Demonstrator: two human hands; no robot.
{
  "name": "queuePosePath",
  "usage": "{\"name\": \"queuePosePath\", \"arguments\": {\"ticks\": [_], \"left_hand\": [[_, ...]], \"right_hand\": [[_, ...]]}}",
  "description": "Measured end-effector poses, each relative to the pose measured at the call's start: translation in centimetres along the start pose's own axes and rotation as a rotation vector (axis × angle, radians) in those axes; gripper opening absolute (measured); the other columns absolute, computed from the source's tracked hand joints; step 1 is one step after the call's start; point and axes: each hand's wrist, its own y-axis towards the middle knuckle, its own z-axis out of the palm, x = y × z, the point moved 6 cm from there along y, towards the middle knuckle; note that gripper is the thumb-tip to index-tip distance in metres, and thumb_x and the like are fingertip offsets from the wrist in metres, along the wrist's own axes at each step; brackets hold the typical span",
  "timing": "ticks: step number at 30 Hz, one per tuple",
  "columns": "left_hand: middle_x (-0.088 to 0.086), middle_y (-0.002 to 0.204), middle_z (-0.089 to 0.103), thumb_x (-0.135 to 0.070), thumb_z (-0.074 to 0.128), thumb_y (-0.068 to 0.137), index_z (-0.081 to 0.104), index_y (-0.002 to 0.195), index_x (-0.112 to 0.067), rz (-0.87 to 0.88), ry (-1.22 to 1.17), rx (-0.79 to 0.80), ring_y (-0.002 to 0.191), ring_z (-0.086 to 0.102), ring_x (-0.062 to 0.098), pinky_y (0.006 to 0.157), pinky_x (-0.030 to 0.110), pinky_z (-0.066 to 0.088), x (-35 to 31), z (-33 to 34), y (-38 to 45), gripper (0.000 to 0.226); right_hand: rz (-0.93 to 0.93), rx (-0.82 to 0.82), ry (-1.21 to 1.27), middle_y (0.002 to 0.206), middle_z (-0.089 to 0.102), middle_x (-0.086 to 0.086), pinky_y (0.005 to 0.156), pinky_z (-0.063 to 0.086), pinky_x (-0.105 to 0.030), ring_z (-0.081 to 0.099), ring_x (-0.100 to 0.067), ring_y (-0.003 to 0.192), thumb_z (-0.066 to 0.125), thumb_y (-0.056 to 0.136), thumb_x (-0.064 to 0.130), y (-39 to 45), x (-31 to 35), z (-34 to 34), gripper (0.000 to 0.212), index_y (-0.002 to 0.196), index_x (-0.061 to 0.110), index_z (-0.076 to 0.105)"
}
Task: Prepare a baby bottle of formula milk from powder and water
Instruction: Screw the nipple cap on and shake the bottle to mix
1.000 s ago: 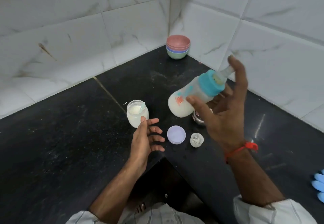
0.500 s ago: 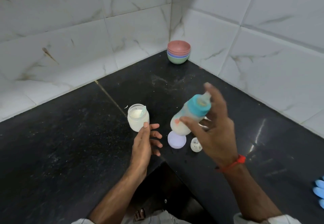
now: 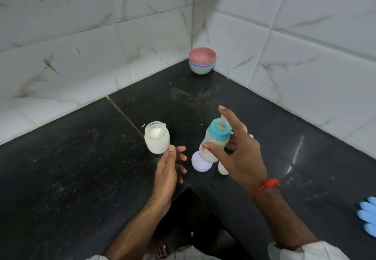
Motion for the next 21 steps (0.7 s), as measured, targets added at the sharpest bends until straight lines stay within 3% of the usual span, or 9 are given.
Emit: {"name": "queuePosePath", "arguments": {"ticks": [5,9,12,15,17,21], "left_hand": [[0.001,0.095,0.068,-0.048,0.038,0.106,0.072,0.11,-0.026,-0.002,-0.003,-0.012,0.064,0.058,0.009,0.054,0.03,0.042,-0.4,0.0,0.1,0.041],[-0.001,0.103,0.071,-0.059,0.042,0.099,0.07,0.114,-0.03,0.051,0.046,0.077,0.073,0.063,0.011,0.062,0.033,0.047,-0.8,0.6,-0.7,0.043],[-0.008,0.119,0.07,-0.062,0.048,0.096,0.057,0.134,-0.034,0.205,0.147,0.307,0.1,0.068,0.015,0.075,0.038,0.055,-1.6,2.0,-1.4,0.048],[-0.015,0.133,0.062,-0.047,0.06,0.09,0.035,0.149,-0.039,0.223,0.164,0.5,0.114,0.065,0.018,0.084,0.04,0.059,-1.5,3.8,-2.2,0.065],[-0.017,0.134,0.06,-0.037,0.068,0.086,0.031,0.148,-0.042,0.279,0.193,0.476,0.116,0.065,0.018,0.083,0.036,0.059,-1.8,4.3,-2.3,0.072],[-0.02,0.118,0.064,-0.048,0.076,0.076,0.044,0.131,-0.043,0.303,0.283,0.329,0.104,0.069,0.008,0.077,0.034,0.061,-2.6,3.9,-1.3,0.064]], "right_hand": [[-0.139,-0.241,0.038,0.134,0.061,0.01,0.088,0.061,-0.03,0.068,-0.02,0.116,0.086,0.078,0.024,-0.4,1.6,-1.8,0.094,0.143,0.064,0.032],[0.0,0.068,0.028,0.14,0.059,0.011,0.099,0.058,-0.036,0.064,-0.013,0.123,0.082,0.083,0.031,-0.6,-1.1,0.9,0.087,0.146,0.062,0.03],[0.008,0.078,0.06,0.138,0.059,0.012,0.1,0.057,-0.03,0.064,-0.009,0.124,0.082,0.084,0.026,-0.7,-1.3,0.9,0.089,0.147,0.061,0.03],[0.007,0.126,0.062,0.141,0.056,0.018,0.105,0.054,-0.031,0.06,-0.007,0.129,0.081,0.085,0.029,-0.6,-0.9,1.5,0.087,0.15,0.056,0.029],[0.011,0.166,0.074,0.148,0.053,0.015,0.109,0.052,-0.038,0.055,-0.007,0.134,0.08,0.087,0.031,-0.5,-0.7,2.1,0.086,0.153,0.051,0.028],[0.024,0.25,0.135,0.147,0.054,0.006,0.11,0.05,-0.044,0.057,-0.012,0.132,0.078,0.088,0.039,-0.2,-0.4,2.9,0.09,0.156,0.046,0.02]]}}
